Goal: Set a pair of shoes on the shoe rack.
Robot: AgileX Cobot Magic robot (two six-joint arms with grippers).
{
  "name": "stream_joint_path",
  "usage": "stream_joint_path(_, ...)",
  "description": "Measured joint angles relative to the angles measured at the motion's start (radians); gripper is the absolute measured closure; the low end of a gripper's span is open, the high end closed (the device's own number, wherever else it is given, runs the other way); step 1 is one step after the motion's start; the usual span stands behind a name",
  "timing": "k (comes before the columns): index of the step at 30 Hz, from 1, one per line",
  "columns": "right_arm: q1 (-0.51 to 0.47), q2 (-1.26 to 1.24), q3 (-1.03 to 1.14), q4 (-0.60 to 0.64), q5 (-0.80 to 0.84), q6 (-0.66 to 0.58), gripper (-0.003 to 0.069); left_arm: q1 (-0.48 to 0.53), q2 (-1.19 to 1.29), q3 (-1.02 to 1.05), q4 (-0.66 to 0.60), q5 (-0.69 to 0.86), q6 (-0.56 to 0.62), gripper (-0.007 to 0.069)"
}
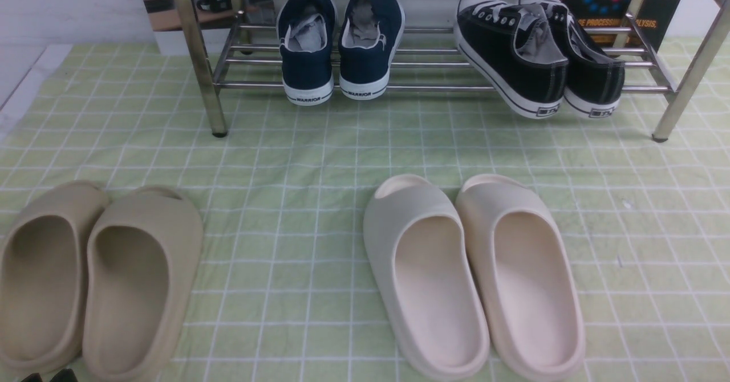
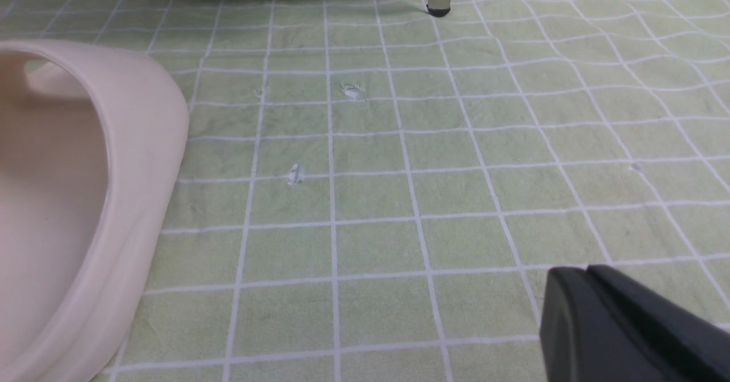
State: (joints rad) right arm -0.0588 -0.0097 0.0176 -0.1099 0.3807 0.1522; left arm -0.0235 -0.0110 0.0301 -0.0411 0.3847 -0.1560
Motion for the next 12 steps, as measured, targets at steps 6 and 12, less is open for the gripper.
stream_joint_path(6,0.0,0.0,0.0,0.0,0.0,0.0,0.061,0.0,0.0,0.0,0.0,0.0,0.0,0.0386)
stream_joint_path(12,0.0,0.0,0.0,0.0,0.0,0.0,0.0601,0.0,0.0,0.0,0.0,0.0,0.0,0.0386)
